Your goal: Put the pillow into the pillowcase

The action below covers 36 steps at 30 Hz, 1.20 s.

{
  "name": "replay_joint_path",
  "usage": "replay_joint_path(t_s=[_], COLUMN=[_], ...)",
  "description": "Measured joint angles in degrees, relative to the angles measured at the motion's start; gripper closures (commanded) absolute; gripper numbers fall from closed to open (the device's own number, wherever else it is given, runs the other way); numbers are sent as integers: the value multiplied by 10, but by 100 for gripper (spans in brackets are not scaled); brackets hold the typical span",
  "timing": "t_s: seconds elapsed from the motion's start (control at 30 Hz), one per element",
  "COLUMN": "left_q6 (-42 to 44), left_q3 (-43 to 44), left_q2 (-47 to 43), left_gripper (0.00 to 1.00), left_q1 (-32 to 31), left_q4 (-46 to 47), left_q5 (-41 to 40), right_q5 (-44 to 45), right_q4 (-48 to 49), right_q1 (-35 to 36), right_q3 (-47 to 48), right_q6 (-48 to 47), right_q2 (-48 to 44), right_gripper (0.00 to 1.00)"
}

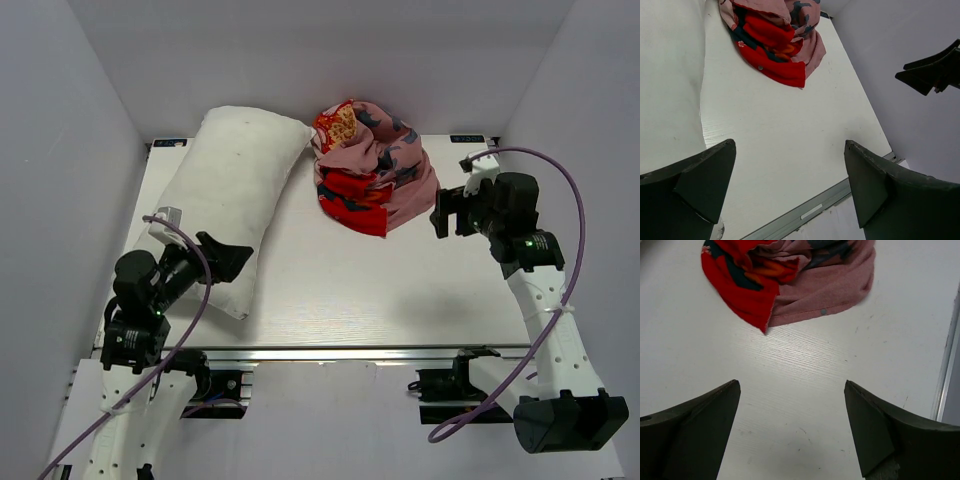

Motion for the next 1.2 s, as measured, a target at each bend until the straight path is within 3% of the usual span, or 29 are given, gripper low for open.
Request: replay_joint_path(t_s=[0.1,0.13,0.23,0.27,0.33,0.37,0.43,0.47,0.53,0.6,0.67,0.83,1.2], left_q6=[3,4,8,9,16,21,26,31,42,50,62,106,269], left_q3=[3,7,16,21,32,41,59,70,94,120,153,279,620], left_q2=[16,25,56,69,95,111,143,159,198,240,297,473,852], left_gripper=[14,26,47,62,71,74,68,48,36,26,22,17,7], left_q1=[0,0,0,0,0,0,-1,-5,-20,-51,-99,-212,-226], left_q4=[4,5,10,12,17,19,23,25,29,30,25,-11,-68], left_q5=[7,11,19,21,26,28,27,25,9,-18,-58,-213,-536], right_q5=[-51,-76,-148,-166,-203,-217,-242,-253,-263,-261,-249,-206,-172], right_q4=[-12,-18,-40,-44,-51,-52,-53,-53,-47,-35,-24,-4,24], right_q1=[-1,-2,-1,0,1,1,1,1,1,1,1,1,1], right_q3=[1,1,1,1,2,3,8,12,17,17,17,17,11], right_q6=[-45,-72,-146,-162,-188,-190,-189,-180,-154,-116,-86,-40,-3], right_q2=[0,-1,-8,-12,-16,-14,-2,7,25,39,47,58,62], right_gripper=[11,11,11,10,11,16,22,28,28,20,11,11,11])
